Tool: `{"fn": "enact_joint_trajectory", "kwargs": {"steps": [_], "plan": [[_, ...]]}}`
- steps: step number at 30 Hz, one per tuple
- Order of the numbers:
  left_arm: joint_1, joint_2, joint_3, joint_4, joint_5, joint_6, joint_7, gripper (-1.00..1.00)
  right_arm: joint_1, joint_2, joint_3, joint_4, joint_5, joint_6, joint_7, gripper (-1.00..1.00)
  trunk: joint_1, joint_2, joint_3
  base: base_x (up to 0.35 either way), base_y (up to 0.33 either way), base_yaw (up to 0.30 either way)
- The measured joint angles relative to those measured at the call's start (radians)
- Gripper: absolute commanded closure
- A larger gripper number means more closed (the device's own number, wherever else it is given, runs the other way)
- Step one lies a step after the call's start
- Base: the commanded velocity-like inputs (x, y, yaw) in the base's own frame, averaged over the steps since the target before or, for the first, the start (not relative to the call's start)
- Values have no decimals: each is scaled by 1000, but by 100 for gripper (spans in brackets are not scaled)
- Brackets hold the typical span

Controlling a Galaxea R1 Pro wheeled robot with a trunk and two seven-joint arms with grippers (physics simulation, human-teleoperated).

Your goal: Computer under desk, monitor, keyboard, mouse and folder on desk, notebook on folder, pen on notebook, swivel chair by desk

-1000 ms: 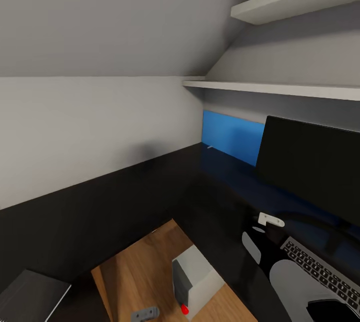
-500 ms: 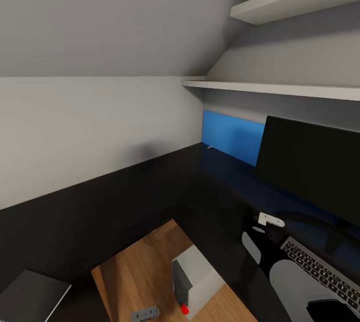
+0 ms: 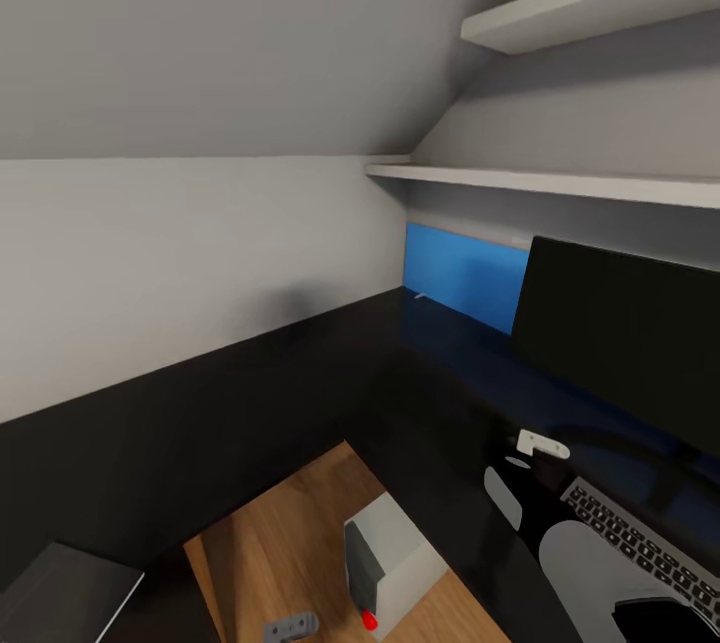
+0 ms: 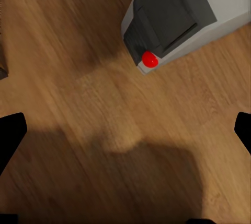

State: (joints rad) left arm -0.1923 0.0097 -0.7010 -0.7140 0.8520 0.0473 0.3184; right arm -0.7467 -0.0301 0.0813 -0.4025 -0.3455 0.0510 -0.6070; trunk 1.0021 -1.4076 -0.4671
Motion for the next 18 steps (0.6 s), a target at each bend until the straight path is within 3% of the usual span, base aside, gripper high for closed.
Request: {"fn": "enact_joint_trajectory", "kwargs": {"steps": [18], "plan": [[0, 0, 0, 0, 1, 1, 0, -100, -1, -1, -1, 0, -2, 0, 2, 100, -4, 7, 10, 0, 0, -58]]}}
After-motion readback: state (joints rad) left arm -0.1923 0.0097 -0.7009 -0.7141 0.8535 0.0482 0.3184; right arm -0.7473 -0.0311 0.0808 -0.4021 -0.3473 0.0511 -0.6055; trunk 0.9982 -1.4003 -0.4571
